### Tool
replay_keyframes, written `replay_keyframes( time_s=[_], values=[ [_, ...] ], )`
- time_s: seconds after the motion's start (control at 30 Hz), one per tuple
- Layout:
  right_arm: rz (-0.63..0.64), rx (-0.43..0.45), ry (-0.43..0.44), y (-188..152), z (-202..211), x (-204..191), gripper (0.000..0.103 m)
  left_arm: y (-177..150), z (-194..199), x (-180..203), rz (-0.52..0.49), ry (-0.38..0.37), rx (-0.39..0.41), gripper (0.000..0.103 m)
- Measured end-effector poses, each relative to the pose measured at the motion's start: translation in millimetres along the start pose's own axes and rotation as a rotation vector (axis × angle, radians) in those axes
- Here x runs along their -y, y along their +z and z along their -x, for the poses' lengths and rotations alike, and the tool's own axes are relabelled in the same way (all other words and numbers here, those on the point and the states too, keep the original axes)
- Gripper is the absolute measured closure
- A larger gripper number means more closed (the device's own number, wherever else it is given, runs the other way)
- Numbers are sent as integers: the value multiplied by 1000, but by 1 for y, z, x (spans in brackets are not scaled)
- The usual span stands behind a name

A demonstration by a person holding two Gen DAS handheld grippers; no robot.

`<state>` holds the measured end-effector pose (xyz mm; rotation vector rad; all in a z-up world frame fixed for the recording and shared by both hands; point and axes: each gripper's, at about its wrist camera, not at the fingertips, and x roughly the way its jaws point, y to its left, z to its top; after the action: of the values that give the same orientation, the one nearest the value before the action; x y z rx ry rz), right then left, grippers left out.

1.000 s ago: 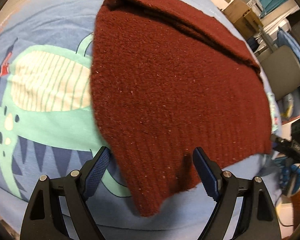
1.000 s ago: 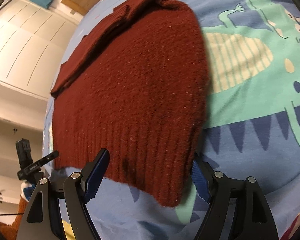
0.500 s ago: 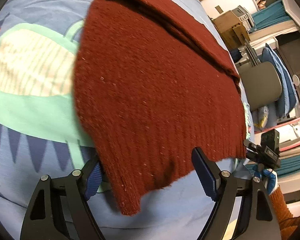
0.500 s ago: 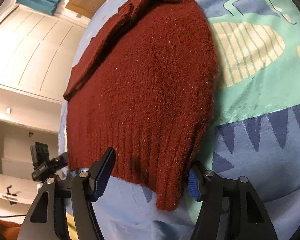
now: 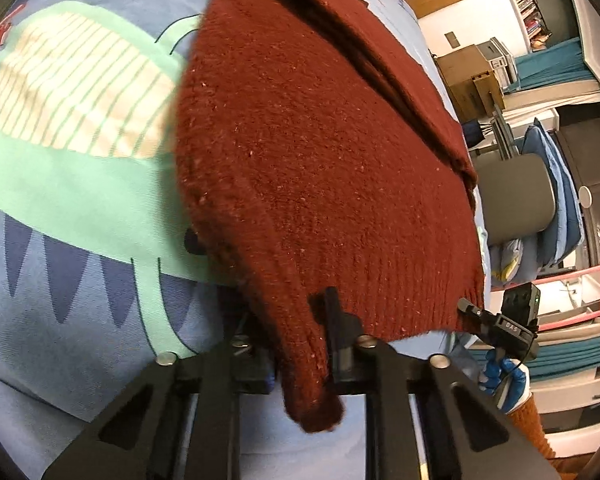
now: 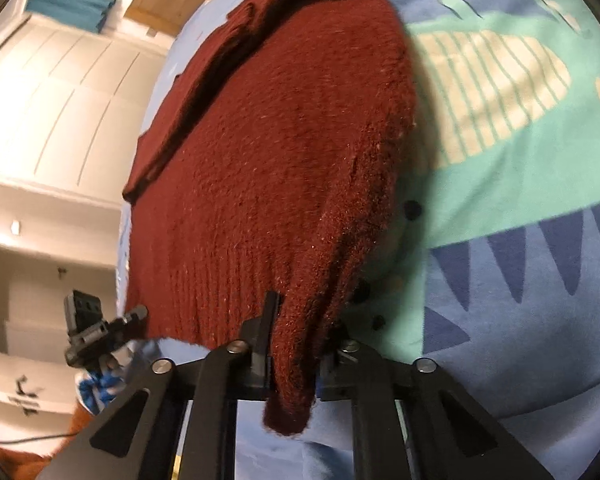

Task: Fold small clothes
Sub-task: 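Grasp the ribbed hem with both grippers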

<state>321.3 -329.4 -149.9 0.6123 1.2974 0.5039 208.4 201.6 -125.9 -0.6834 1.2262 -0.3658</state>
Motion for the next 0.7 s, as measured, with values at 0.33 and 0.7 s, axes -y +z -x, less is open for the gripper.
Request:
replay_keyframes(
  time_s=[0.33,0.7],
  values=[
    [81,100,36,18,26,-30,93,30,51,41,-145,-42,76,92],
    [258,307,46,109,91,-104,93,103,100,103,-275,-67,246,92]
  ],
)
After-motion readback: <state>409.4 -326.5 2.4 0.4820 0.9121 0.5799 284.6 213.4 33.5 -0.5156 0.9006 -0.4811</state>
